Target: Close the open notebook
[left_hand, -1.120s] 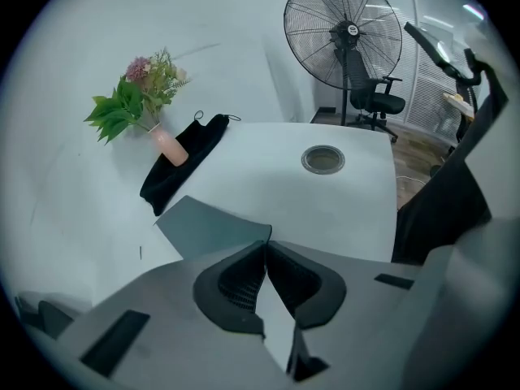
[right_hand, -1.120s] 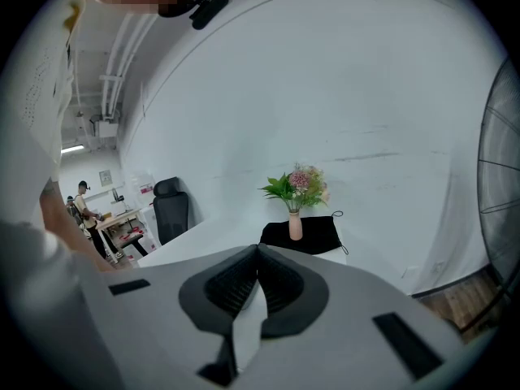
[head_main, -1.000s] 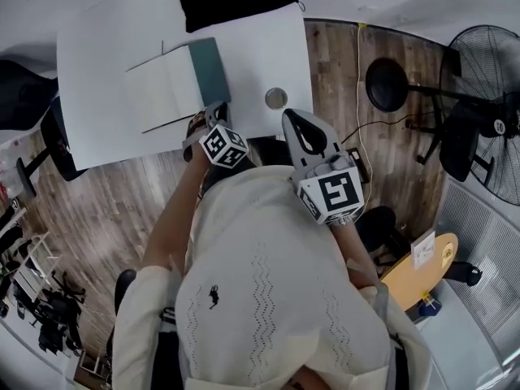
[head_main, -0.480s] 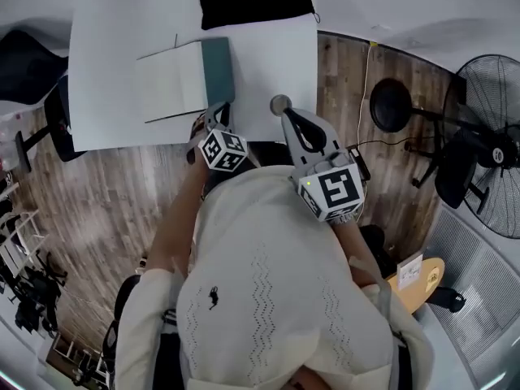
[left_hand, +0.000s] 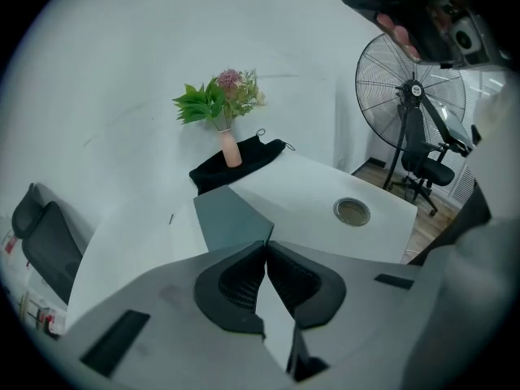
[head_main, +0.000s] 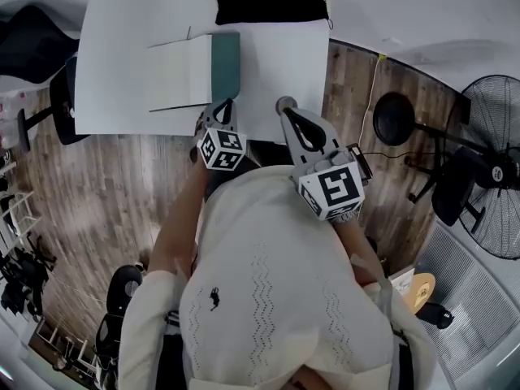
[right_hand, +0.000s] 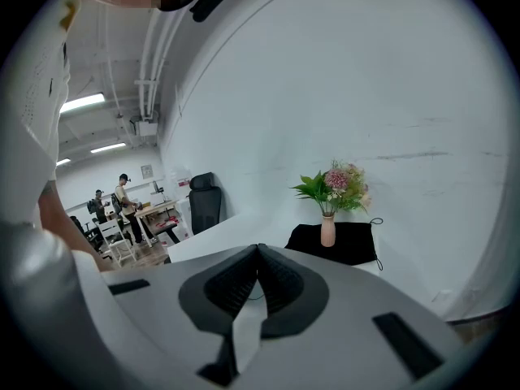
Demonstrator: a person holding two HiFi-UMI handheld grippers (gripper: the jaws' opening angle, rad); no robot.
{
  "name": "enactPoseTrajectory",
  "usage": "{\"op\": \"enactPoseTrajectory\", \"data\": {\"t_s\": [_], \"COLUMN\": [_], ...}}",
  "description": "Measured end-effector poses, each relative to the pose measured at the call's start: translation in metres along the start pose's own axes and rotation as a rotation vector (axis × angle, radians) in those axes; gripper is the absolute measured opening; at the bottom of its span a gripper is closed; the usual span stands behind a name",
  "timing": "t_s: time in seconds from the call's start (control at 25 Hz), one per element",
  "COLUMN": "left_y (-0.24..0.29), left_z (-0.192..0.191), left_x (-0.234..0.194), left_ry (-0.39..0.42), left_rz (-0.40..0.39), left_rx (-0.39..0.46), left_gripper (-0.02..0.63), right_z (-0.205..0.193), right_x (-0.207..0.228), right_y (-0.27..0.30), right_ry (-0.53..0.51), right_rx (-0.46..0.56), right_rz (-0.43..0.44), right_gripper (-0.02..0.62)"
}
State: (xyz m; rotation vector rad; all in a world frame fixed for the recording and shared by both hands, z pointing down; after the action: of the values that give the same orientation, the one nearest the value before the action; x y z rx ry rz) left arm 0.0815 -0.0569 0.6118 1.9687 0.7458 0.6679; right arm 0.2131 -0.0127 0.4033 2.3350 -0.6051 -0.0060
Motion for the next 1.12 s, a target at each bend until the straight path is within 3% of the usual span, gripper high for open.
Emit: {"op": "enactPoseTrajectory", "data": {"t_s": [0.36,1.12], "left_y": [-0.013,-0.036], "left_z": [0.0,-0.007], "left_x": [-0.009,-0.029], "left_ry": [-0.116,-0.134], "left_rz": [-0.033,-0.082], "left_rx": [0.048,0.135], "left_gripper": [0.02,0.02], "right_z": [0.008,0.02], "right_x": [-0.012,-0.051], "right_y": [0.01,0.034], "right_ry": [0.004,0.003], "right_rx": [0.008,0.001], "right_rz": [-0.004,-0.008], "right_gripper": [0.002,0.002]}}
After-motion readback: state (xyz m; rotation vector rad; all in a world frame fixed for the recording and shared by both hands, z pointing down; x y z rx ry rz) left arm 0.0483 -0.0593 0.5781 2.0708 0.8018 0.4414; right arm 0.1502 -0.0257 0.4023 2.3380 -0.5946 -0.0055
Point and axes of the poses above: the fingertips, and each gripper's own axes: y forward along the fingers, x to its right, z out of its top, the point moved 4 cm from there along -y, backward along the fingers, and after that the axes turned 15 degrees about -x, right-handed, at the moved point
